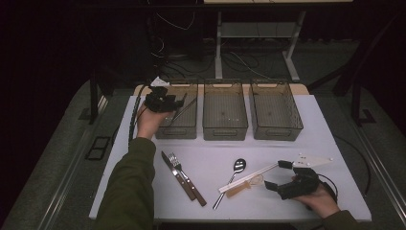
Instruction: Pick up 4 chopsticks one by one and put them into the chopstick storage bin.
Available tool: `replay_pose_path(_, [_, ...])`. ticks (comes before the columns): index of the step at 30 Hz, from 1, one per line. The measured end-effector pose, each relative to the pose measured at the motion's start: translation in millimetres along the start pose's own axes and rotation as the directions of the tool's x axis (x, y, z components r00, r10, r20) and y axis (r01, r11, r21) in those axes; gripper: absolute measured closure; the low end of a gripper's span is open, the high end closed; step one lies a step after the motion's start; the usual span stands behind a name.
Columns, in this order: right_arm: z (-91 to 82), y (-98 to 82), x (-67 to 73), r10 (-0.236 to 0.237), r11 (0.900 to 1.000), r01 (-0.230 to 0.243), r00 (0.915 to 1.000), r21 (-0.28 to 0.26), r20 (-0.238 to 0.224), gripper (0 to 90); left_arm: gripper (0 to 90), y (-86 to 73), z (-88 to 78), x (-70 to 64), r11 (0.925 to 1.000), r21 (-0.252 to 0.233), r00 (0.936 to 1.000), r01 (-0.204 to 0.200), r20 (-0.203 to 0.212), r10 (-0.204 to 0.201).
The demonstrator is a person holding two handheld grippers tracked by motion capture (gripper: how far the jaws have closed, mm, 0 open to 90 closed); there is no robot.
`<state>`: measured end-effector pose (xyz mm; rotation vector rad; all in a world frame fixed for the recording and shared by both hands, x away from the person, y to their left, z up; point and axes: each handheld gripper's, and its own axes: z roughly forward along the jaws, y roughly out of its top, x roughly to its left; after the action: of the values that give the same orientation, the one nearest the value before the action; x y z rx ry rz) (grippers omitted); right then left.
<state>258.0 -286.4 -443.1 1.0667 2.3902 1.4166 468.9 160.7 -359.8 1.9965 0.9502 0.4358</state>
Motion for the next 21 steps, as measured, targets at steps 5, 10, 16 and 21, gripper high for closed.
replay_pose_path(5, [0.6, -0.2, 0.0, -0.004, 1.000, 0.004, 1.0000, 0.003, -0.001, 0.8, 44.4, -3.0, -9.9, -13.6, 0.9993, -0.012, 0.9988, -0.034, 0.035, 0.034])
replay_pose_path(10, [1.2, -0.3, -0.2, -0.006, 1.000, 0.006, 1.0000, 0.004, -0.001, 0.8, 39.1, -8.6, -18.6, -27.1, 0.9989, -0.021, 0.9961, -0.042, 0.077, 0.044])
replay_pose_path(16, [2.2, 0.2, -2.1, -0.002, 1.000, 0.002, 1.0000, 0.003, -0.003, 0.8, 33.9, -21.9, -26.8, -40.3, 0.9979, -0.042, 0.9917, -0.049, 0.117, 0.054])
replay_pose_path(21, [9.2, 3.9, -6.1, -0.015, 1.000, 0.015, 0.9998, 0.009, -0.016, 0.8, 30.9, -34.9, -33.2, -48.9, 0.9971, -0.058, 0.9898, -0.049, 0.131, 0.057])
